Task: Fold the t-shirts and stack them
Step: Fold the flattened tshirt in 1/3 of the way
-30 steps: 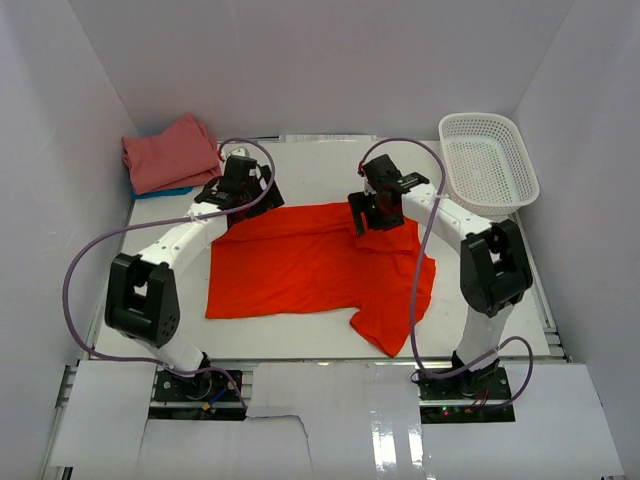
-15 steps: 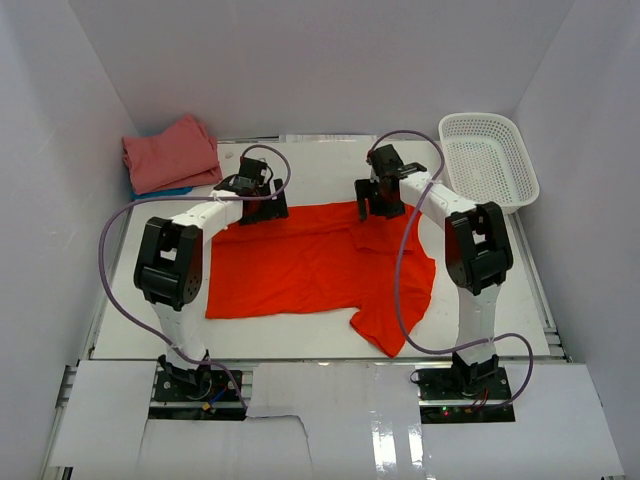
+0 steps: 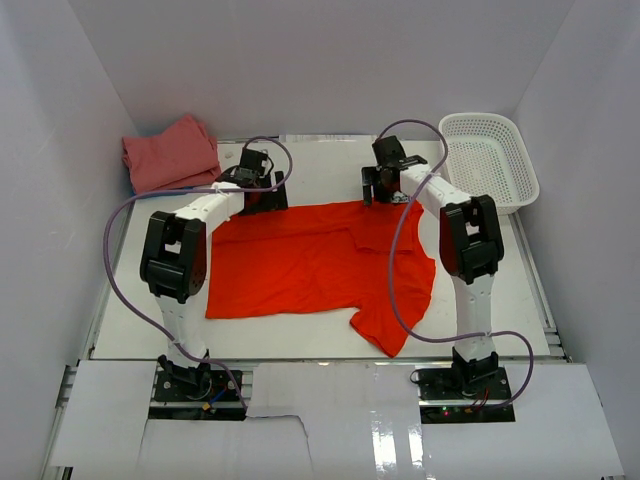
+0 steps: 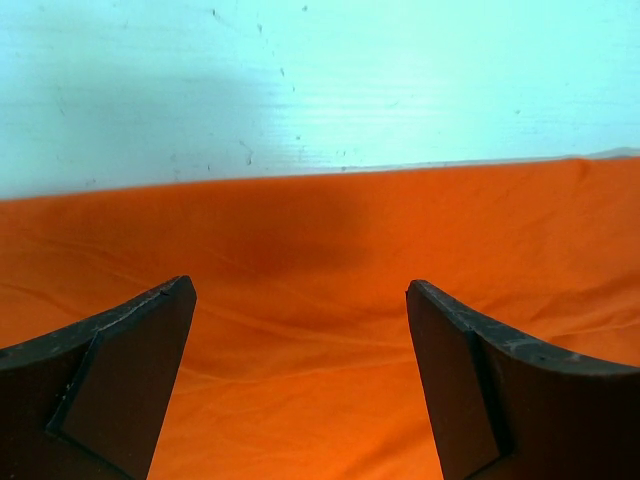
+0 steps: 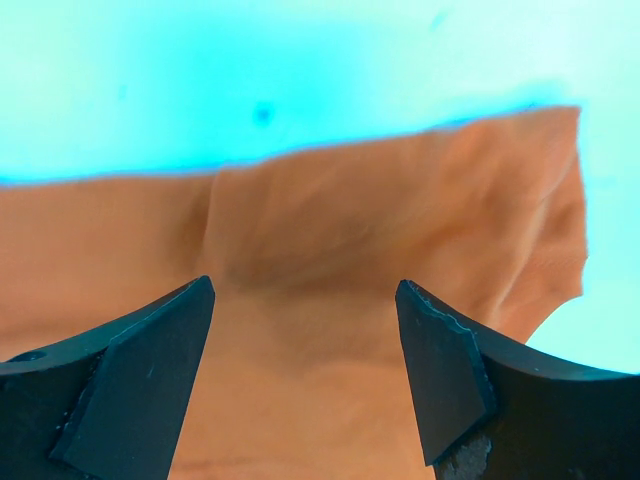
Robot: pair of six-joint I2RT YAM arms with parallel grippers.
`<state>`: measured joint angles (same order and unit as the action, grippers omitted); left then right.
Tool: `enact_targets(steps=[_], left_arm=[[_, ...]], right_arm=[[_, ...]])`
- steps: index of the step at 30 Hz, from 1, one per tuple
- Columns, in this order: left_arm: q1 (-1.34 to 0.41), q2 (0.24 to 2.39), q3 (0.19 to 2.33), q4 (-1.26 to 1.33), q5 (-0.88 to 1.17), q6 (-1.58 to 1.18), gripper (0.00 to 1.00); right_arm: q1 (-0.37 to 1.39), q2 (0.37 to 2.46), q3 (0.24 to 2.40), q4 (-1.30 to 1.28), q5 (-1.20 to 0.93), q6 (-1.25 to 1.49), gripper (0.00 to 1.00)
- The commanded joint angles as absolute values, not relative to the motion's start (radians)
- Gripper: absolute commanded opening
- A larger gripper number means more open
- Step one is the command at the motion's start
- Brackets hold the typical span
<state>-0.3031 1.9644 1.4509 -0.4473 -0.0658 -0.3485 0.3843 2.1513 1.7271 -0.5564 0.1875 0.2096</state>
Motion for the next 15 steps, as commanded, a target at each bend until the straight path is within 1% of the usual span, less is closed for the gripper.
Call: enact_targets(steps=[1, 6, 15], left_arm=[[-0.298, 1.936, 1.496, -0.462, -0.077, -0.327, 0.98], [-0.288, 1.948, 1.509, -0.474, -0.071, -0.318, 0.98], [-0.268, 1.986, 1.493, -0.477, -0.046, -0.333, 0.98]], right_arm=[[0.348, 2.186, 1.812, -0.514, 0.212, 0.216, 0.80], [0.322, 2.227, 1.844, -0.518, 0.230, 0.215, 0.80], [0.282, 2.279, 1.835, -0.522, 0.221, 0.233, 0.81]])
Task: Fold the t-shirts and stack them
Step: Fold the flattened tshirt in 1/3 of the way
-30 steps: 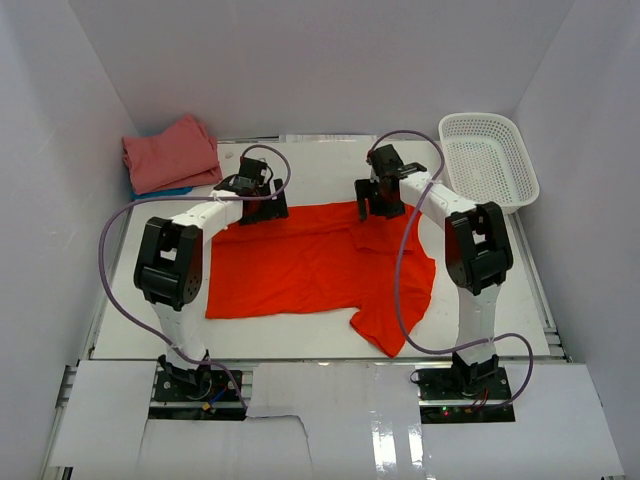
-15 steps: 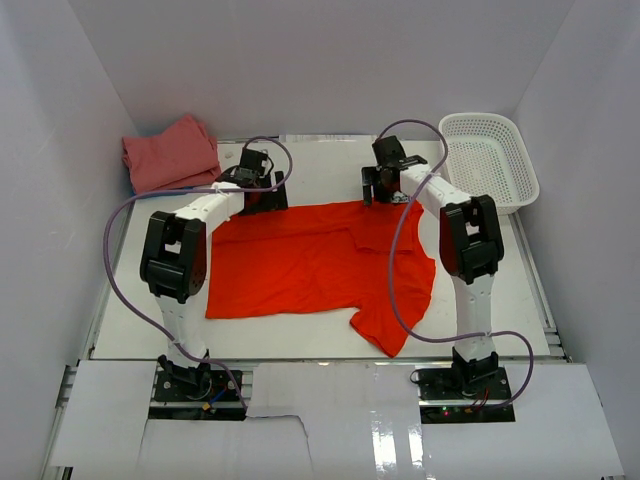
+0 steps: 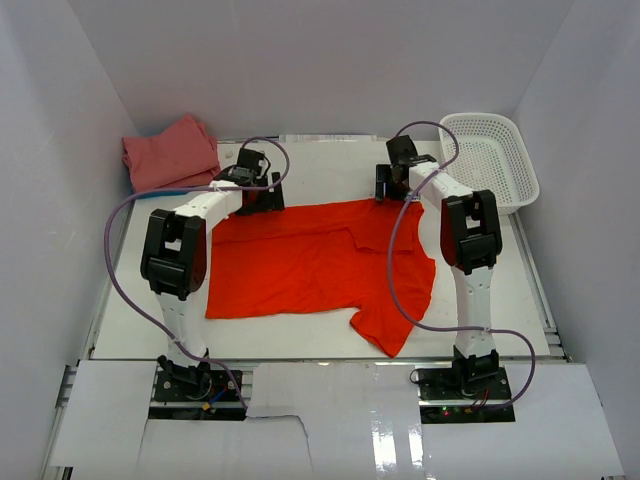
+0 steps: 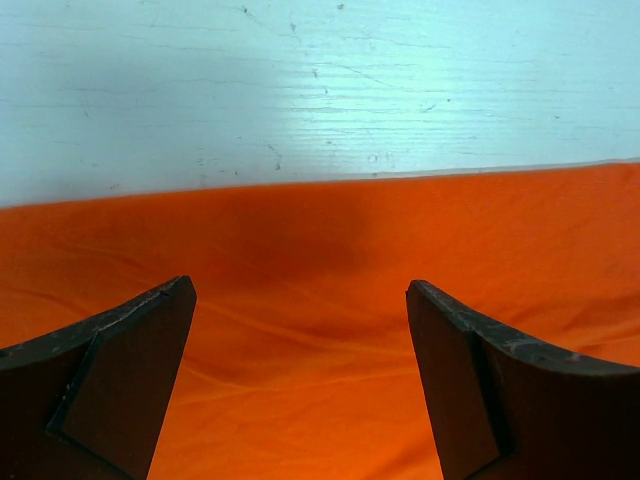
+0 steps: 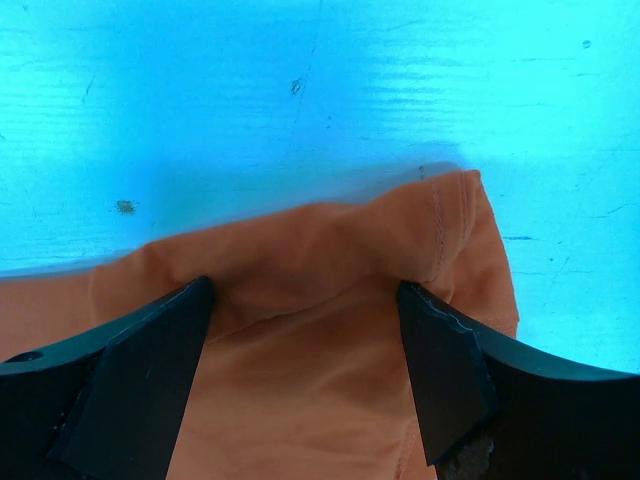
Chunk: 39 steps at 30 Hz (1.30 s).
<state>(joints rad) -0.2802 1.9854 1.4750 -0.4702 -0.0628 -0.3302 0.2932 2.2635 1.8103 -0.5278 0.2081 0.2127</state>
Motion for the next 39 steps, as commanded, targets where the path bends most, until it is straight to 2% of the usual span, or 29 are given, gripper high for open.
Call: enact_targets(steps=[1, 11, 22, 39], left_arm=[[-0.264, 1.988, 1.490, -0.476, -0.040, -0.336, 0.98], [-0.222, 2.039, 1.454, -0.456, -0.002, -0.350, 0.98], [-0.219, 2.088, 1.492, -0.459, -0.006, -0.350, 0.98], [-0.203, 2.256, 1.692, -0.505, -0.015, -0.354, 0.98]], right_arm=[[0.270, 2.279, 1.826, -0.522, 0.222, 0.239, 0.81], [0.207, 2.257, 1.732, -0.522, 0.229, 0.241, 0.80], [0.207, 2.264, 1.762, -0.512, 0.189, 0.222, 0.80], [0.207, 2.425, 2.023, -0.548, 0.166, 0.204, 0.82]])
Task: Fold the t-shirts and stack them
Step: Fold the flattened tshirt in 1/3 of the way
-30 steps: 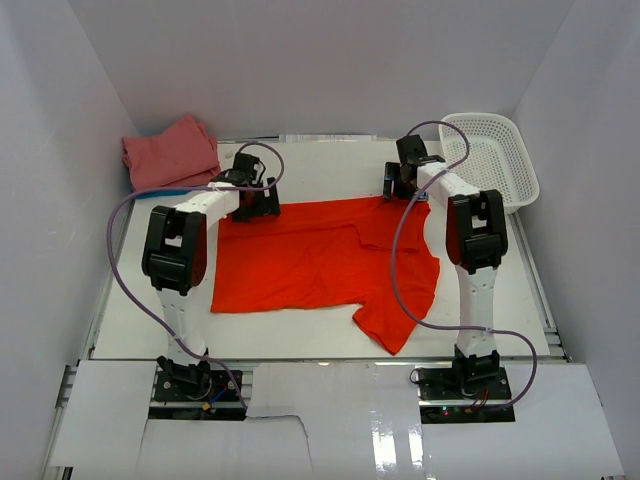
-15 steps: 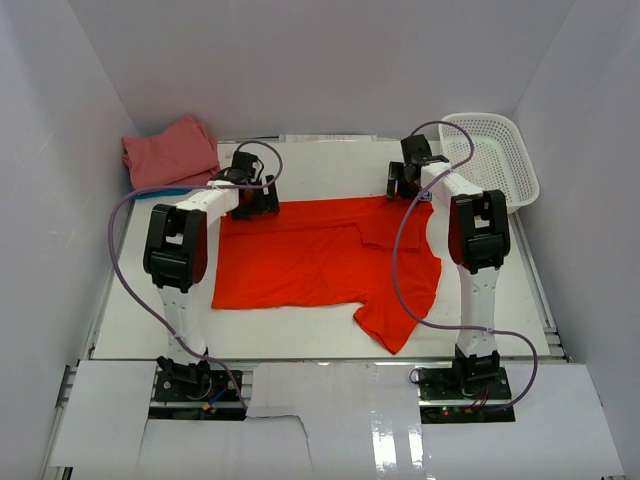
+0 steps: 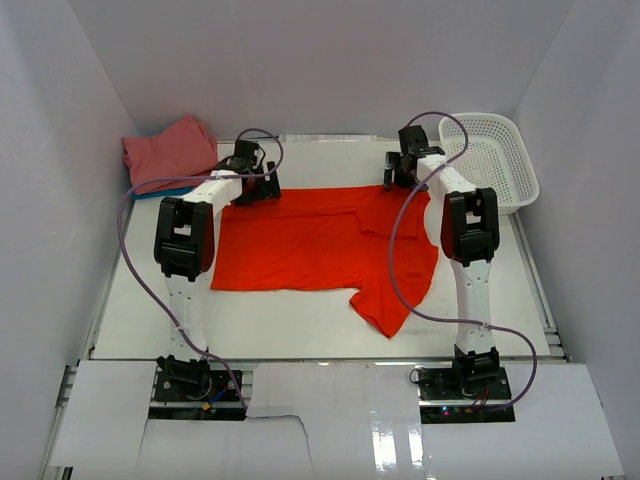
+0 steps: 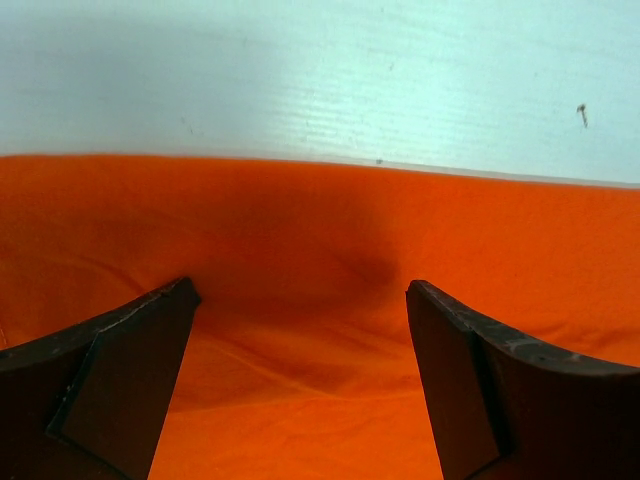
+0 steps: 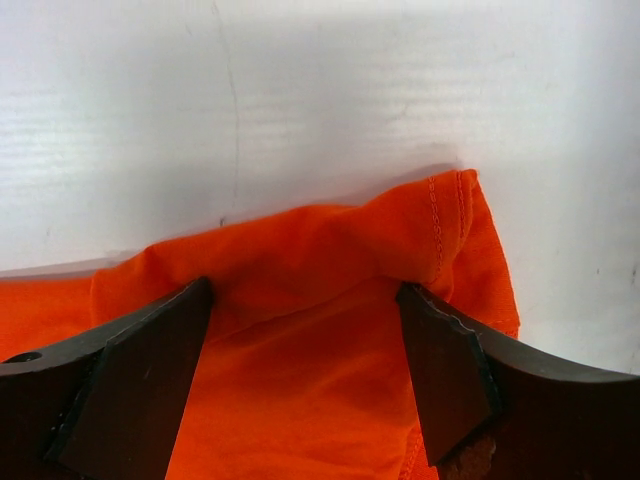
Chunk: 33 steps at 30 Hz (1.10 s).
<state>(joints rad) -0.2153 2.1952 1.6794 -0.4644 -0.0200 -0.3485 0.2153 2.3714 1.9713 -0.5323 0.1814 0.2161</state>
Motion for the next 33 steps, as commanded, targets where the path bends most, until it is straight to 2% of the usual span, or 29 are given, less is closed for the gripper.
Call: enact_targets(steps=[1, 10, 15, 21, 25, 27, 32, 33], left_arm=[[-0.201, 2.266, 1.700, -0.506, -0.015, -0.354, 0.98], [-0.166, 2.342, 1.775, -0.515, 0.014, -0.376, 0.98], [-0.160, 2.303, 1.801, -0.540, 0.025, -0.388, 0.98], [-0.156, 2.090, 1.841, -0.560, -0.031, -0.411, 0.98], [-0.156, 1.927, 1.919, -0.626, -0.020, -0.416, 0.98], [-0.155, 1.795, 1.892, -0.649, -0.006, -0.423, 0.98], [-0.156, 1.443, 1.550, -0.580, -0.002, -0.497, 0.98], [-0.155, 1.331, 1.411, -0.566, -0.002, -0.511, 0.98]], right_arm=[[0.207, 2.446, 2.039, -0.549, 0.163, 0.203, 0.82], [0.204, 2.528, 2.144, -0.537, 0.163, 0.201, 0.82], [0.201, 2.487, 2.137, -0.525, 0.181, 0.189, 0.81], [0.198, 2.274, 2.100, -0.514, 0.225, 0.150, 0.82], [0.201, 2.033, 2.034, -0.511, 0.200, 0.146, 0.82], [0.207, 1.889, 1.945, -0.512, 0.164, 0.132, 0.81], [0.333, 1.608, 1.674, -0.541, 0.195, 0.083, 0.80], [0.362, 1.523, 1.572, -0.545, 0.233, 0.072, 0.80]])
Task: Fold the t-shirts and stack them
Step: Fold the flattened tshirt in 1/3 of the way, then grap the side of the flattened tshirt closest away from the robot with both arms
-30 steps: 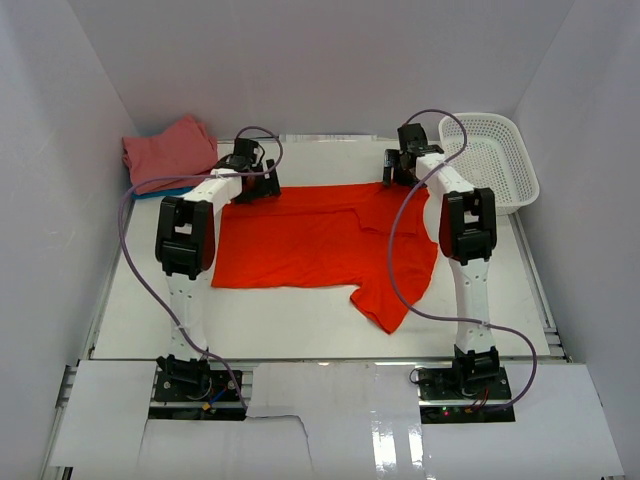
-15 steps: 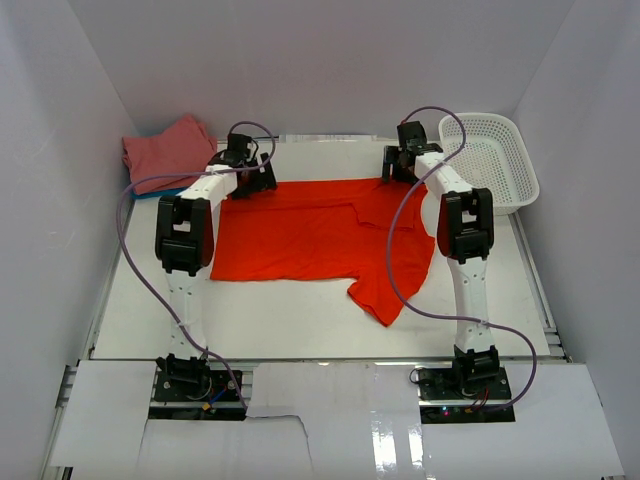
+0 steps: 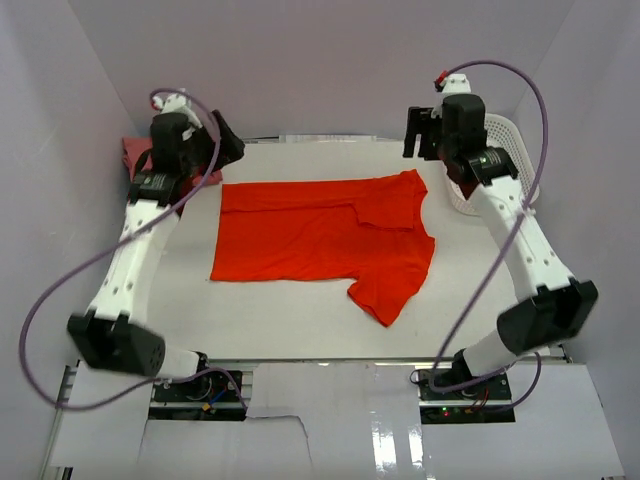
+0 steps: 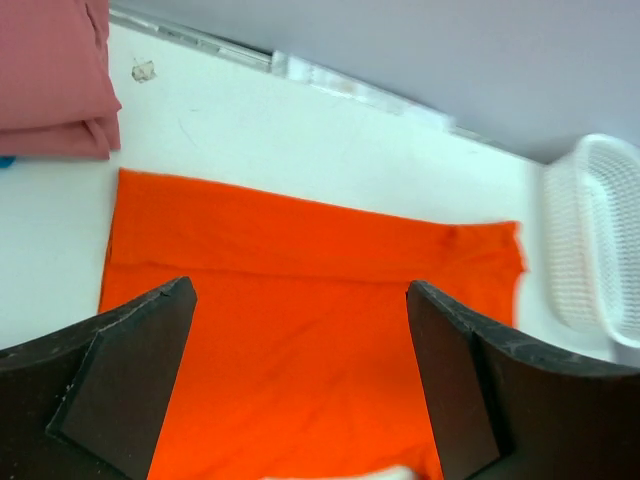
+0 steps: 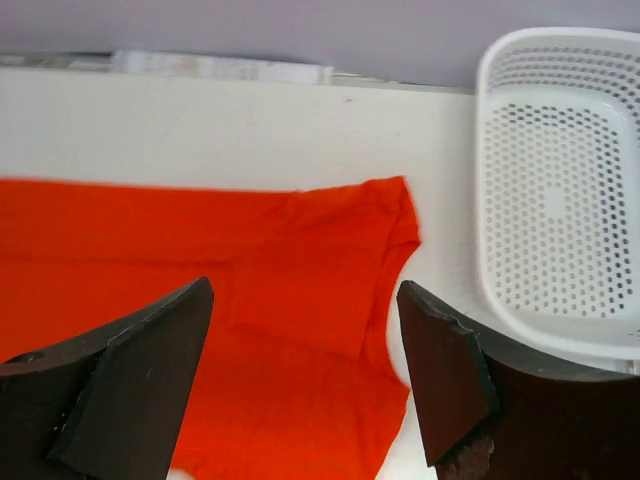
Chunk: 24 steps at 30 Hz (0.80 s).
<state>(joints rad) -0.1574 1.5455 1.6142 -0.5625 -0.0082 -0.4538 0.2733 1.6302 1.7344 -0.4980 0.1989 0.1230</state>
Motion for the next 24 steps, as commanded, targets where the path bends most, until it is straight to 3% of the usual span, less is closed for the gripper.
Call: enact_targets(steps=[1, 3, 11, 24], left_arm=[[-0.155, 1.280, 1.346, -0.557, -0.002, -0.528, 0.98], [-0.156, 1.192, 1.179, -0.528, 0.040, -0.583, 0.98], [-0.160, 0.899, 0.855, -0.506, 0.035, -0.752, 0.98], [-0.160, 0.850, 0.603, -0.457, 0.046, -1.008, 0.98]], right_arm=[[0.421, 1.487, 1.527, -0.551, 0.259, 0.066, 0.80], [0.474, 1.384, 1.448, -0.571, 0.287, 0.067, 0.80], [0.617, 1.109, 1.155, -0.713, 0.223, 0.136, 0.79], [1.008, 0.991, 0.858, -0.804, 0.302, 0.354, 0.75]])
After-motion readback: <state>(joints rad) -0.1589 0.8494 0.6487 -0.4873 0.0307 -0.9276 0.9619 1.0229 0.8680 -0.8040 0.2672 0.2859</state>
